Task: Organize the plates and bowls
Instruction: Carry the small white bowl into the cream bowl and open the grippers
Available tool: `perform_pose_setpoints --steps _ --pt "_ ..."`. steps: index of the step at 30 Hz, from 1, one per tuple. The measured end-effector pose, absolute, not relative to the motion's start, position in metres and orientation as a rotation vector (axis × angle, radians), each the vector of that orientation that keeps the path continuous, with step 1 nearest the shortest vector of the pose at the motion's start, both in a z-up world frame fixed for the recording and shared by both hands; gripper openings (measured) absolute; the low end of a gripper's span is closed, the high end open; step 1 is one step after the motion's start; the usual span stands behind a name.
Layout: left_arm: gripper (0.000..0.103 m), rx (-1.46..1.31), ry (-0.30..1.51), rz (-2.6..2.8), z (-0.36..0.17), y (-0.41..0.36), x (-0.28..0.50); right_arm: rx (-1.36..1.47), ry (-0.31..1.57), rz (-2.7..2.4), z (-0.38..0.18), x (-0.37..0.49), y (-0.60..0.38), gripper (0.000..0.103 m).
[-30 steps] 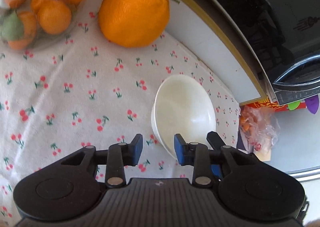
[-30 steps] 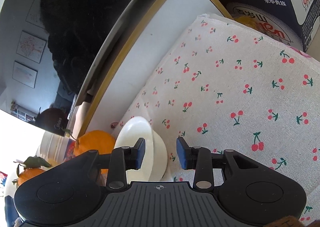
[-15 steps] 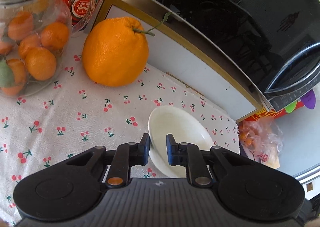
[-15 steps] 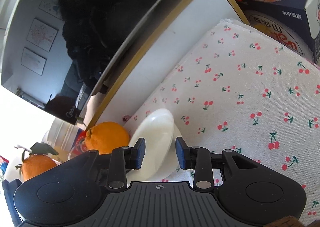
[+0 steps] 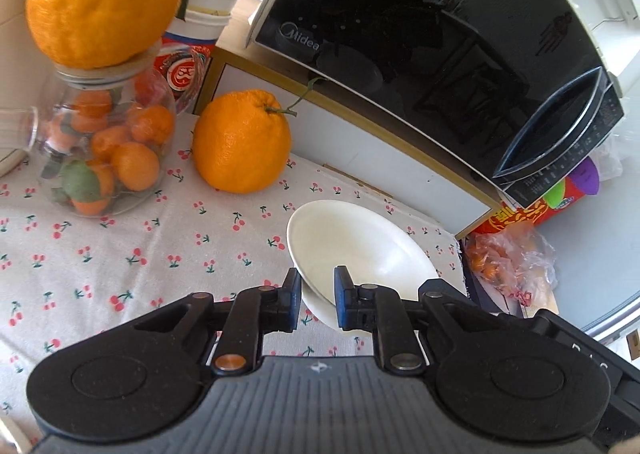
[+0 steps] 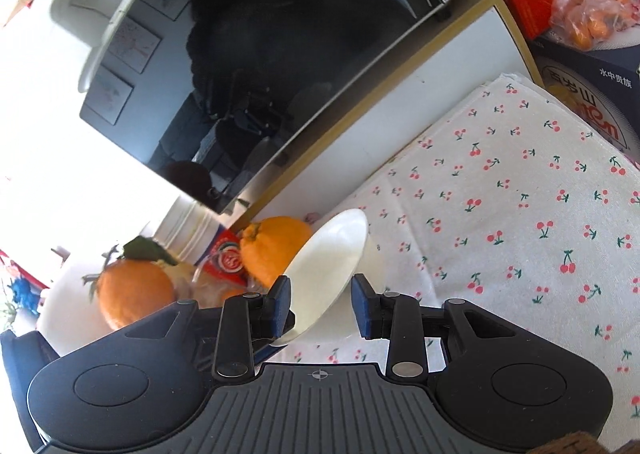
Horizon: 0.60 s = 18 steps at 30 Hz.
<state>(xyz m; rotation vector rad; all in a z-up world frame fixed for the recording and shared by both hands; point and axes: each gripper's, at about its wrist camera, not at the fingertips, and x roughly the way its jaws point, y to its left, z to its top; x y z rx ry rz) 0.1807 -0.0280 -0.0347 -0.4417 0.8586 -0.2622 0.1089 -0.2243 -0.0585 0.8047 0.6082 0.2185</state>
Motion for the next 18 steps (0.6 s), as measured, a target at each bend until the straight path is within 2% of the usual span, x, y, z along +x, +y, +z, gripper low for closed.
perform_pose_setpoints --steps 18 --pt "0.016 -0.517 0.878 -0.263 -0.037 0.029 0.116 0.695 0.683 0.303 -0.042 0.039 -0.173 0.033"
